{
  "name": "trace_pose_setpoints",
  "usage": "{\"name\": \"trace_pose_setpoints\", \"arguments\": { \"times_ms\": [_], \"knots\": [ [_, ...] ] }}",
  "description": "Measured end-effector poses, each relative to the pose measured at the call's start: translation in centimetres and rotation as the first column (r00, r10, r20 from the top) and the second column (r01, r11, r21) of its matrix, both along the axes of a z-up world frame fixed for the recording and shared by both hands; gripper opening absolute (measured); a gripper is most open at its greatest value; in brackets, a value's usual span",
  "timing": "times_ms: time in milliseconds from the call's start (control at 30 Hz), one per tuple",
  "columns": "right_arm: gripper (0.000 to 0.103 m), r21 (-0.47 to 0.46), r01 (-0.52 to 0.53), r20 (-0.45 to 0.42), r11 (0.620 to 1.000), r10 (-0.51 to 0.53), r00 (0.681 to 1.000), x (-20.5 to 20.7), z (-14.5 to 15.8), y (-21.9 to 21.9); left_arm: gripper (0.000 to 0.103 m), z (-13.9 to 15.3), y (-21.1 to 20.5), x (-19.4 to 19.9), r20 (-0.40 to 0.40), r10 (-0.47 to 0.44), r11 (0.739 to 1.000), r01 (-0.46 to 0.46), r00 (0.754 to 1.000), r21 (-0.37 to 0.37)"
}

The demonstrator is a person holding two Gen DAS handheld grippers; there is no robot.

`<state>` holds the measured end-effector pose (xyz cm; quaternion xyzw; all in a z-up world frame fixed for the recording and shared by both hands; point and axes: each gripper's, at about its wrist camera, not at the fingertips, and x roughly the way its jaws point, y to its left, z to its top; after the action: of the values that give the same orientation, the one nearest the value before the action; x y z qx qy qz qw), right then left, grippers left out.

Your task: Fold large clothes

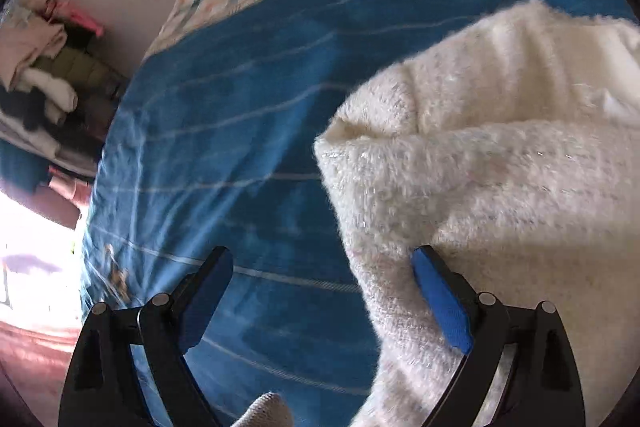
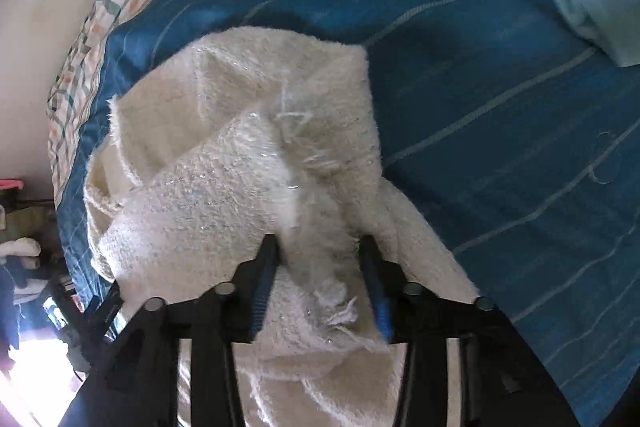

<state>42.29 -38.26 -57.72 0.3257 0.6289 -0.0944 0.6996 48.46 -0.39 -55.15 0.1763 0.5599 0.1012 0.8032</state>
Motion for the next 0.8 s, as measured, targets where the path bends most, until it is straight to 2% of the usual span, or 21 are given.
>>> {"name": "trace_pose_setpoints", "arguments": {
  "times_ms": [33,167,267,367,467,533,600,700,800],
  "knots": [
    [0.060,-0.010,-0.002,0.007,1.000,0.002,1.000,-0.3,0.5,-0.1,0.092,1.1,0.3,-0.6,0.006,0.001,1.000,-0.001,1.000,-0.015],
    [0.061,-0.034,-0.002,0.050,0.999,0.004,0.999,-3.8,3.7,-0.9,0.092,5.4,2.3,-5.0,0.019,0.045,0.995,-0.043,0.999,-0.090],
    [0.062,-0.039,-0.006,0.018,0.999,0.006,1.000,-7.4,4.4,-1.5,0.092,6.0,4.0,-9.1,-0.024,0.103,0.985,-0.105,0.994,-0.140],
    [0.065,-0.066,-0.022,-0.029,0.998,0.020,0.999,-10.3,3.7,-2.4,0.092,3.6,4.3,-12.2,-0.119,0.126,0.980,-0.142,0.985,-0.142],
    [0.065,-0.080,-0.036,-0.070,0.996,0.030,0.997,-11.7,1.9,-3.1,0.092,0.4,3.3,-12.9,-0.197,0.118,0.981,-0.146,0.973,-0.131],
    [0.065,-0.100,-0.049,-0.086,0.994,0.040,0.995,-11.8,1.1,-3.4,0.092,-0.6,2.2,-12.0,-0.187,0.088,0.988,-0.110,0.978,-0.108],
    [0.065,-0.115,-0.080,-0.091,0.990,0.070,0.993,-11.3,0.4,-3.3,0.092,-1.2,1.3,-10.9,-0.159,0.082,0.996,-0.088,0.984,-0.033],
    [0.065,-0.139,-0.144,-0.082,0.980,0.133,0.988,-9.7,-0.1,-2.8,0.094,-2.0,0.9,-8.8,-0.124,0.089,0.996,-0.086,0.988,0.030],
    [0.065,-0.186,-0.224,-0.098,0.957,0.209,0.973,-7.6,-0.6,-1.9,0.095,-2.4,2.1,-7.7,-0.139,0.128,0.991,-0.132,0.982,-0.014]
  ]
}}
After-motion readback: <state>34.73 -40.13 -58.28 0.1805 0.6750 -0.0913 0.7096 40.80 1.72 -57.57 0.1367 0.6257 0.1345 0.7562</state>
